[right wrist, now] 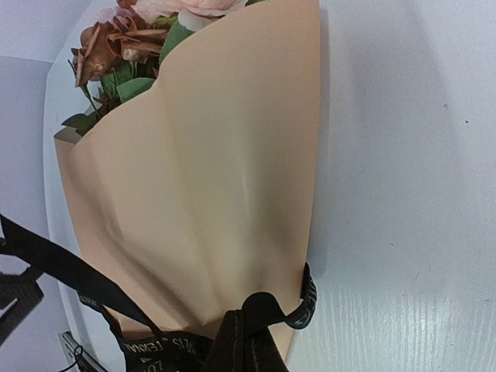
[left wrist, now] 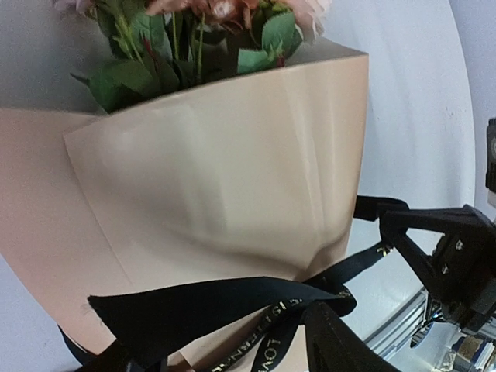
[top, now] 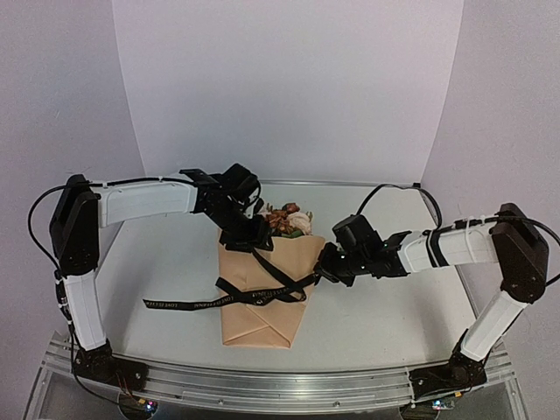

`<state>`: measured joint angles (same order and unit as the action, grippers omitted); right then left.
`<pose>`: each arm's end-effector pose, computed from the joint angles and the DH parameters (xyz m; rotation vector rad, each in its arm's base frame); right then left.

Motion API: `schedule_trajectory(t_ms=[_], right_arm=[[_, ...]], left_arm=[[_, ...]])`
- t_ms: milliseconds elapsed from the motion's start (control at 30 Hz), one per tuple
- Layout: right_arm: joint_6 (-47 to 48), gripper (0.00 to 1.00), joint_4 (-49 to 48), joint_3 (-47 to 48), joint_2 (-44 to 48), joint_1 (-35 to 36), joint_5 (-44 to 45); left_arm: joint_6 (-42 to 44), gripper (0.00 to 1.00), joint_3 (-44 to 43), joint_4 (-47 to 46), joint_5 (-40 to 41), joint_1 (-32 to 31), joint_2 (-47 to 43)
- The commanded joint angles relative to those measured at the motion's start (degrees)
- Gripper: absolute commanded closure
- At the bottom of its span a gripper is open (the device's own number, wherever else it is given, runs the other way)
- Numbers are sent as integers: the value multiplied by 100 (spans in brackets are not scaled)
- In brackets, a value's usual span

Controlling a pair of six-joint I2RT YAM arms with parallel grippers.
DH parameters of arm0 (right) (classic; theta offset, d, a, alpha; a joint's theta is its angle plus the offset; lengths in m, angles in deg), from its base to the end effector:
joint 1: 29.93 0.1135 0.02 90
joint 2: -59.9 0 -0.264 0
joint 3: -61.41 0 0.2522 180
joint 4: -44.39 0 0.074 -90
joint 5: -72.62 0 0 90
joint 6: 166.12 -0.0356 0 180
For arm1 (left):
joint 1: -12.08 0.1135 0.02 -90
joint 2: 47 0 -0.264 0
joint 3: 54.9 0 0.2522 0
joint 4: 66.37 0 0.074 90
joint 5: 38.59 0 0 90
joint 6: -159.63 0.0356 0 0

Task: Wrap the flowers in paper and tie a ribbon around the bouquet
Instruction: Cross the ribbon over the folded bouquet.

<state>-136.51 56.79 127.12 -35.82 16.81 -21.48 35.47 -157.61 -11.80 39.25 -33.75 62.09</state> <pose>0.2350 0.2534 0.1762 0.2619 2.5250 0.9544 0.2802 -0.2992 0.2398 0.3621 2.7821 -0.6959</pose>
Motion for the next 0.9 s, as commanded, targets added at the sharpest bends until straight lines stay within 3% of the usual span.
schedule_trajectory(t_ms=[0, 100, 333, 400, 467, 667, 867], right_arm=[[258, 100, 237, 379, -114, -23, 90], [386, 91, 390, 363, -33, -10, 106], [999, 45, 767, 174, 608, -14, 410], [1238, 37, 905, 284, 695, -3, 410], [1528, 34, 935, 389, 773, 37, 410], [2836, 34, 791, 979, 633, 378, 580], [3631, 33, 610, 1722, 21, 396, 55]], left_arm=[[449, 37, -679, -42, -282, 294, 287], [672, 51, -899, 8, -760, 290, 479], [766, 86, -887, -134, -1159, 291, 537], [801, 95, -920, -135, -1177, 287, 569], [860, 100, -948, -168, -1291, 292, 586], [989, 100, -1112, -349, -2287, 295, 560], [1108, 100, -1108, -490, -3033, 294, 440]])
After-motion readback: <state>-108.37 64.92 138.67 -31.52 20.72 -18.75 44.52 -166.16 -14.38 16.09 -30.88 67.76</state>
